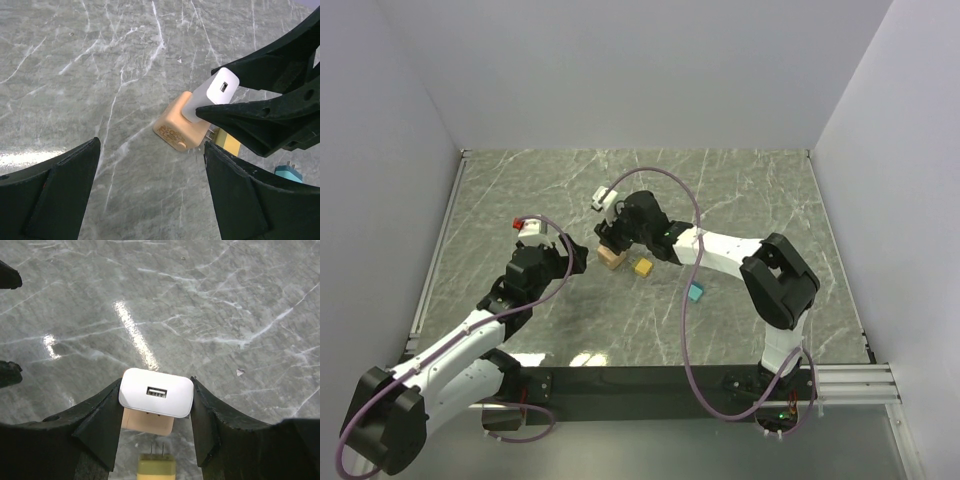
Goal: Insert the plug
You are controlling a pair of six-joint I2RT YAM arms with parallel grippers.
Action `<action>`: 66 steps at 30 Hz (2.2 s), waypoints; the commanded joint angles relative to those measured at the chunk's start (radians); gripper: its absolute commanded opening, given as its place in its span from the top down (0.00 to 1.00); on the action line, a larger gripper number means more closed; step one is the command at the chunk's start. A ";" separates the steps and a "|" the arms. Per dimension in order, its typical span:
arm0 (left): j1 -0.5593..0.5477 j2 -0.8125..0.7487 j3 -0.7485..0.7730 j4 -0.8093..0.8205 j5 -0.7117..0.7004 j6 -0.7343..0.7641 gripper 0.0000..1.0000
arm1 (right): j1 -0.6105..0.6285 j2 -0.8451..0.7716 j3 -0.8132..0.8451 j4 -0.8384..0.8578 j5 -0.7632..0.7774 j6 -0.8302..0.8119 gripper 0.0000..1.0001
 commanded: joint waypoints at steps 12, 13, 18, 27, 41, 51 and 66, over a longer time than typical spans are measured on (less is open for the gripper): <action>0.006 -0.027 0.018 0.010 -0.002 -0.010 0.10 | 0.009 0.025 -0.111 -0.085 0.028 0.039 1.00; 0.006 -0.024 0.018 0.012 -0.002 -0.008 0.10 | 0.007 0.020 -0.118 -0.078 0.029 0.048 1.00; 0.006 -0.026 0.018 0.008 -0.001 -0.007 0.10 | 0.006 0.035 -0.135 -0.075 0.028 0.057 1.00; 0.006 -0.041 0.014 0.004 -0.005 -0.005 0.10 | 0.006 0.048 -0.154 -0.064 0.034 0.071 1.00; 0.006 -0.027 0.009 0.008 -0.010 -0.004 0.10 | 0.016 0.051 -0.241 -0.019 0.046 0.126 1.00; 0.006 -0.038 0.001 0.012 -0.009 -0.005 0.09 | 0.047 0.116 -0.266 0.007 0.077 0.165 1.00; 0.007 -0.049 -0.003 0.013 -0.005 -0.005 0.09 | 0.085 0.173 -0.309 0.037 0.108 0.212 1.00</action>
